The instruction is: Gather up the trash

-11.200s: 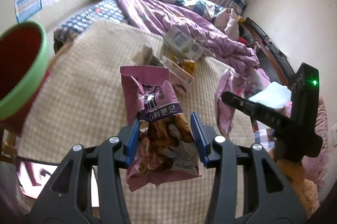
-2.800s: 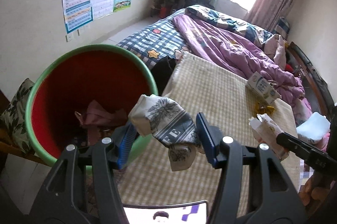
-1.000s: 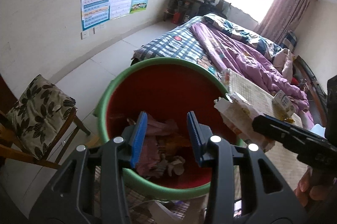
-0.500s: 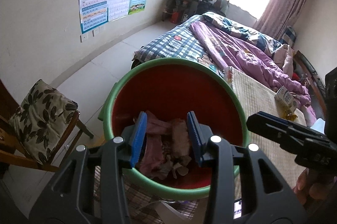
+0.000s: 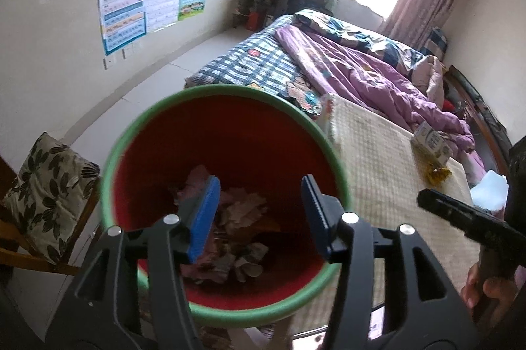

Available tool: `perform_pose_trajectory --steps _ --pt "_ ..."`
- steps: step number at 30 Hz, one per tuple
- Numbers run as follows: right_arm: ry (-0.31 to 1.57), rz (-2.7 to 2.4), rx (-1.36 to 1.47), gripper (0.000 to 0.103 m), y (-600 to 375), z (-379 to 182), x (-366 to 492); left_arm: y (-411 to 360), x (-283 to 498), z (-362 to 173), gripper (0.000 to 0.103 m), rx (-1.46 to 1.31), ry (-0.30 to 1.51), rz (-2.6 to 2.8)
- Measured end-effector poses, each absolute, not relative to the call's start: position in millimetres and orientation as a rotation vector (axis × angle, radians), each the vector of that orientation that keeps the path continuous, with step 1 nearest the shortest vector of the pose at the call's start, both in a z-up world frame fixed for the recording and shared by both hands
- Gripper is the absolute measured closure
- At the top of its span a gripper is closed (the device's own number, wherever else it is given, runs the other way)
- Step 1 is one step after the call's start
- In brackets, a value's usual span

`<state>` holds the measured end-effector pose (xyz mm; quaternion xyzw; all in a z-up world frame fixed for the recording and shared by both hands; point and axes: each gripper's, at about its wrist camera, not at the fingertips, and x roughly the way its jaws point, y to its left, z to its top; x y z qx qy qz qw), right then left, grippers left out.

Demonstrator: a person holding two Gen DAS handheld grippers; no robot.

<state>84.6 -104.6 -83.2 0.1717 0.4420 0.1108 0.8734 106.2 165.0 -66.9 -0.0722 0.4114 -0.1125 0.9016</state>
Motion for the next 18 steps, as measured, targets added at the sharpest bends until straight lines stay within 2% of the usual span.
perform_pose_trajectory --steps 5,8,12,18 --pt "0.895 0.064 0.411 0.042 -185 -86 71 128 107 -67 0.045 -0.133 0.855 -0.272" --pt "0.876 -0.018 0.419 0.037 -231 -86 69 107 104 -70 0.043 -0.126 0.867 -0.291" --pt "0.869 -0.083 0.382 0.037 -275 -86 81 85 99 -74 0.043 -0.114 0.887 -0.3" --pt "0.921 -0.102 0.05 0.034 -290 -86 149 62 89 -76 0.043 -0.102 0.905 -0.283"
